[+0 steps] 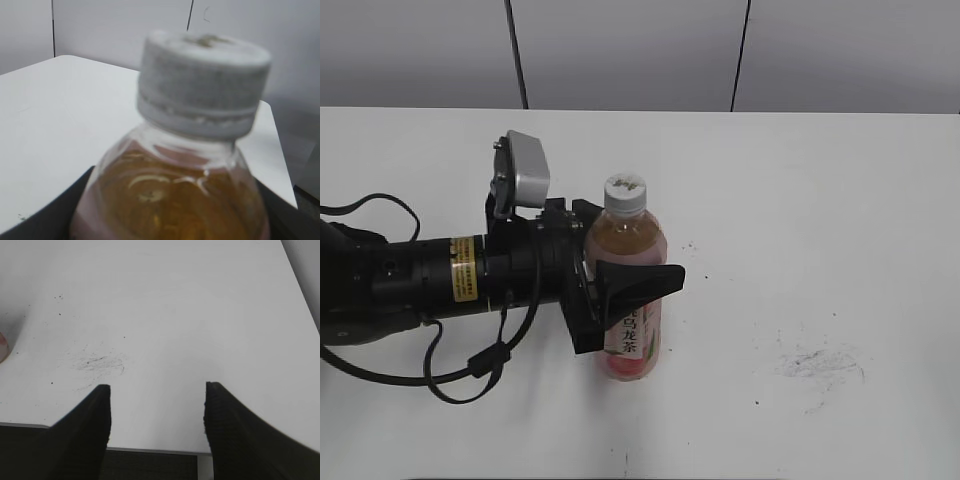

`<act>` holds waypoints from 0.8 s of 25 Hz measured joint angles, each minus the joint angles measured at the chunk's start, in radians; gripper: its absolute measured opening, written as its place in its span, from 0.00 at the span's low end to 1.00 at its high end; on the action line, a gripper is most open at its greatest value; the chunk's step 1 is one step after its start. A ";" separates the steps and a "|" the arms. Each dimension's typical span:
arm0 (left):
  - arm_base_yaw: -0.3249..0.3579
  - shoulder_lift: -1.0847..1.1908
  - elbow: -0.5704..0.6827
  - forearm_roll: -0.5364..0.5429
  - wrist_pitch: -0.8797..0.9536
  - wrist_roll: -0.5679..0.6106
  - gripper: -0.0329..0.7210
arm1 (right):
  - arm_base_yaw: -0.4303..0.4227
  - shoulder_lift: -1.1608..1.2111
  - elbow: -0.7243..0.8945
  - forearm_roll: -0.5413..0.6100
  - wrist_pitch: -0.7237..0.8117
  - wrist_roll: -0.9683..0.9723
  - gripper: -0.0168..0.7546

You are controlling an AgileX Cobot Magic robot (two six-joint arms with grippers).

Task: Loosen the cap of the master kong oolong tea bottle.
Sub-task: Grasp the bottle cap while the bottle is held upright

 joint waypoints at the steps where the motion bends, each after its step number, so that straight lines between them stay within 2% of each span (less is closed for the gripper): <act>1: 0.000 0.000 0.000 0.000 0.000 0.000 0.63 | 0.000 0.000 0.000 0.000 -0.001 0.000 0.60; 8: 0.000 0.000 0.000 0.000 0.000 0.000 0.63 | 0.000 0.050 -0.015 0.100 -0.031 -0.030 0.60; 14: 0.000 0.000 0.000 0.000 0.000 0.001 0.63 | 0.001 0.411 -0.154 0.221 0.005 -0.200 0.59; 20: 0.000 0.000 0.000 0.000 0.000 0.001 0.63 | 0.078 0.760 -0.383 0.282 0.034 -0.249 0.51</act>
